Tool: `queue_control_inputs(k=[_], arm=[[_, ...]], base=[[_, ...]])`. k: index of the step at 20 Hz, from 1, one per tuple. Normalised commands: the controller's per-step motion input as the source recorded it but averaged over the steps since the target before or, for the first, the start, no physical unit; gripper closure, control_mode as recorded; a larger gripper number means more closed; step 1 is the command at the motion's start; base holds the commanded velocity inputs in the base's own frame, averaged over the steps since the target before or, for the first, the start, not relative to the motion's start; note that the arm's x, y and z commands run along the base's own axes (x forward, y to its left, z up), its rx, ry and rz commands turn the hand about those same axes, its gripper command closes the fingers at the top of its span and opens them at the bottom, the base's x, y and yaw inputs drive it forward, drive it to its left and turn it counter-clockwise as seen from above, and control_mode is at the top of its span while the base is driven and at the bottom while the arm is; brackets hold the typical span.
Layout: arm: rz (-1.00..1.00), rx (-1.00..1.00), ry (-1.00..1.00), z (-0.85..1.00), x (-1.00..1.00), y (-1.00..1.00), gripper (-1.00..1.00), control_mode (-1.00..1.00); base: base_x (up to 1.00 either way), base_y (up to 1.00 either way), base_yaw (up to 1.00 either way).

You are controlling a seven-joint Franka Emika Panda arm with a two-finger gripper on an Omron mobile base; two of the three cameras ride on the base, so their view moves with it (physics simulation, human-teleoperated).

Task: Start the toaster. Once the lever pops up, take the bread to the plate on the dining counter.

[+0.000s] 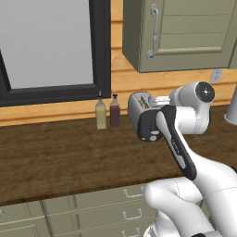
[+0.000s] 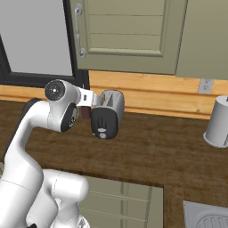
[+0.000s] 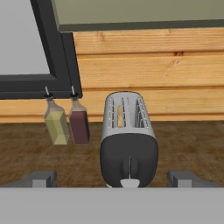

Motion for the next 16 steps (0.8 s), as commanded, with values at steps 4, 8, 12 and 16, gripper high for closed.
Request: queue_control_inputs(k=[4,8,12,16], arm=[[0.00,0.00,0.00,0.00,0.00,0.00,-1.00,-1.00],[0.00,0.00,0.00,0.00,0.00,0.00,-1.00,-1.00],[0.00,0.00,0.00,0.00,0.00,0.00,-1.00,-1.00],[0.00,0.00,0.00,0.00,0.00,0.00,-1.00,-1.00]], base=[[0.00,0.00,0.00],[0.00,0.00,0.00],[0.00,0.00,0.00],[0.00,0.00,0.00]])
